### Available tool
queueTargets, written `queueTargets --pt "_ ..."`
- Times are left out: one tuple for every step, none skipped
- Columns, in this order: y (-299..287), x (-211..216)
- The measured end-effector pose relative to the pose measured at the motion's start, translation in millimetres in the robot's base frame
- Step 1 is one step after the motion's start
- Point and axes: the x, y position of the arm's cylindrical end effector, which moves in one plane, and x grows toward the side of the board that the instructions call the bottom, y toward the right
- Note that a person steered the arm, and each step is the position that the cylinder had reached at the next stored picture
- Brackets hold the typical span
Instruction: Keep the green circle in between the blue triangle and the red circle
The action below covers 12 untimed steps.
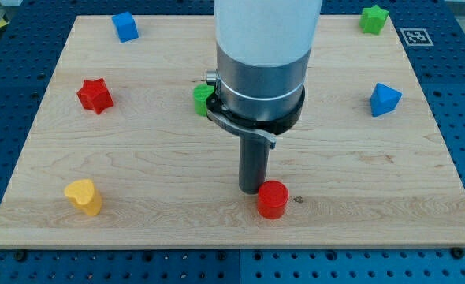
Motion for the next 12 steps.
queueTargets --pt "-6 6" --pt "-28 18" --pt "-31 18" --pt "-47 16" --pt "-66 -2" --pt "-66 -5" --pt "-66 -7" --pt "-66 -14" --pt "-67 -33" --pt "-86 -66" --pt "-106 -102" --pt "-103 -119"
